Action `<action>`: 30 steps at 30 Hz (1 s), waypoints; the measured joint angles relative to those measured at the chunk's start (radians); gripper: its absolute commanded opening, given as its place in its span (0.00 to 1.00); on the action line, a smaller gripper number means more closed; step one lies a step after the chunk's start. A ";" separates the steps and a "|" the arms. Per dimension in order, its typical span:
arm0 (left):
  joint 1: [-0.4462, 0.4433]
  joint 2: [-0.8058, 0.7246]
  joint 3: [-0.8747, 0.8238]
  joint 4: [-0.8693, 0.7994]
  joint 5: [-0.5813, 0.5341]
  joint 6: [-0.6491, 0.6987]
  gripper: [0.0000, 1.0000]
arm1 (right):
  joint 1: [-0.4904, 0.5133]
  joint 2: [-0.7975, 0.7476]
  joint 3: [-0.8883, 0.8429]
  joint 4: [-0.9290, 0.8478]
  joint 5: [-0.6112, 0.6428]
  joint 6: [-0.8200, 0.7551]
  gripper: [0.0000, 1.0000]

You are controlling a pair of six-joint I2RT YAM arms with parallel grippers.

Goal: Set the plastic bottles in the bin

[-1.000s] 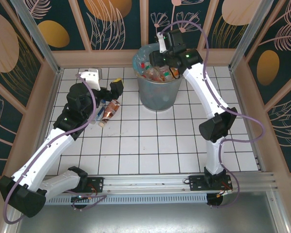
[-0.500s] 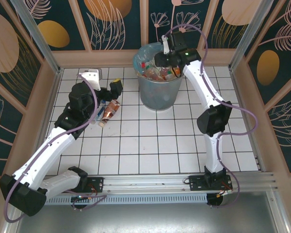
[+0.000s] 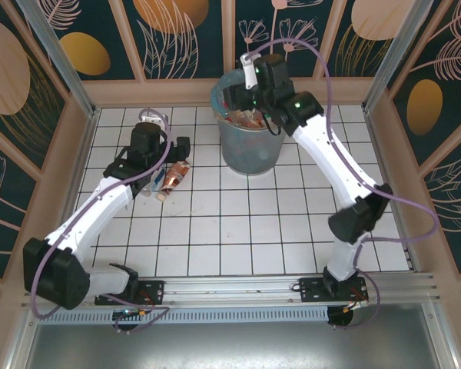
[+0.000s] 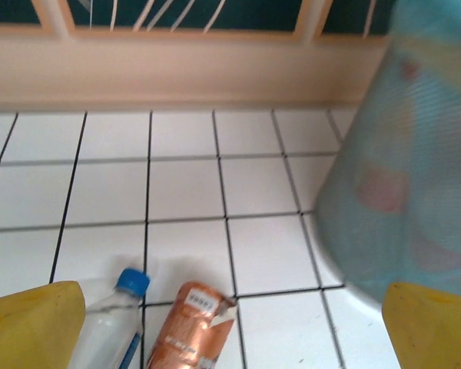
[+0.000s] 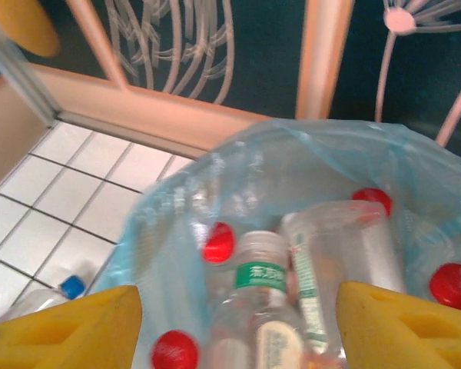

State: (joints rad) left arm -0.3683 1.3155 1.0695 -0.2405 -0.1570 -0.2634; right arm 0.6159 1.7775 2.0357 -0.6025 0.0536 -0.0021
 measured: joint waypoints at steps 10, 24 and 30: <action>0.035 0.251 0.000 -0.063 0.114 0.008 0.92 | -0.026 -0.304 -0.489 0.281 0.066 0.008 0.71; 0.035 0.445 0.014 -0.117 0.130 0.024 0.79 | -0.053 -0.392 -0.594 0.388 0.081 0.016 0.71; 0.035 0.513 0.045 -0.135 0.177 0.052 0.57 | -0.053 -0.392 -0.608 0.390 0.081 0.016 0.70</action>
State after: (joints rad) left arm -0.3328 1.8286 1.1145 -0.3756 0.0196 -0.2115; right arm 0.5625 1.3853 1.4277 -0.2123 0.1345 0.0135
